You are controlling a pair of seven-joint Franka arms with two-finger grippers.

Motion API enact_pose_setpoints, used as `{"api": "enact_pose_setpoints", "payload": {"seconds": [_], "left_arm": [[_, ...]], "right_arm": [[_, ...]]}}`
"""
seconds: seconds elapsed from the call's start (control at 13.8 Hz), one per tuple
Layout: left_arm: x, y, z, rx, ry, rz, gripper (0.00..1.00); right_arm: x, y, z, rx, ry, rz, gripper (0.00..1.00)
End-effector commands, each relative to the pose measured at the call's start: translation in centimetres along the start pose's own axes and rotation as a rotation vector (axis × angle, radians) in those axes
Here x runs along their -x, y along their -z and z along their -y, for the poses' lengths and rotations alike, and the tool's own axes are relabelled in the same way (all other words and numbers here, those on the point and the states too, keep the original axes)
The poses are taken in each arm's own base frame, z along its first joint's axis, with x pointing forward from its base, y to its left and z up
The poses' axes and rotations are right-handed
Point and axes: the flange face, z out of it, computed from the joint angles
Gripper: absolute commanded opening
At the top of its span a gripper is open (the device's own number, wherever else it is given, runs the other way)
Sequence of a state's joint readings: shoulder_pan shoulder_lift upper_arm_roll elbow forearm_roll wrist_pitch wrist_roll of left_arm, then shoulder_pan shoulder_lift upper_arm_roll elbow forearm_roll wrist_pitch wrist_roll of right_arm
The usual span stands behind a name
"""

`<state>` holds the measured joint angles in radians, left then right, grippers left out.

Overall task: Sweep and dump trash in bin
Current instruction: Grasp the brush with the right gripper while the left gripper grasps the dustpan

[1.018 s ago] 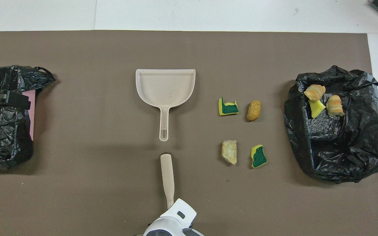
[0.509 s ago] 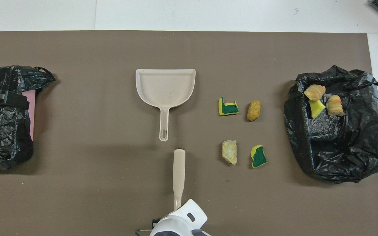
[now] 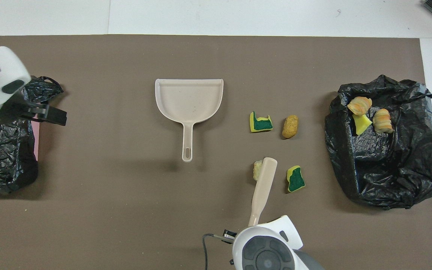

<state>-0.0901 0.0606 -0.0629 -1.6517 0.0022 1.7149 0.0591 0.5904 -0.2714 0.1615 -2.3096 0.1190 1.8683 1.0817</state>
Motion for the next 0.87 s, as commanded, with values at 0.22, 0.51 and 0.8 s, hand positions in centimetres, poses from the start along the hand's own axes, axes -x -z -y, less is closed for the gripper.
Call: {"api": "enact_pose_setpoints", "payload": {"seconds": [0.22,0.51,0.8], "left_arm": [[-4.1,-11.6,-13.2,0.012,0.059,0.008,1.0],[-3.4,-15.4,-21.7,0.019,0.079,-0.002,1.0],[-2.0,-17.2,-26.3,0.016,0.079,0.006,1.0]], "right_arm": [[-5.0,-3.2,-5.9,0.141,-0.179,0.078,0.0],[-6.8,-8.2,-8.8,0.197,-0.243,0.106,0.0],[-5.8,-9.0,-7.0,0.135,-0.278,0.082,0.0]]}}
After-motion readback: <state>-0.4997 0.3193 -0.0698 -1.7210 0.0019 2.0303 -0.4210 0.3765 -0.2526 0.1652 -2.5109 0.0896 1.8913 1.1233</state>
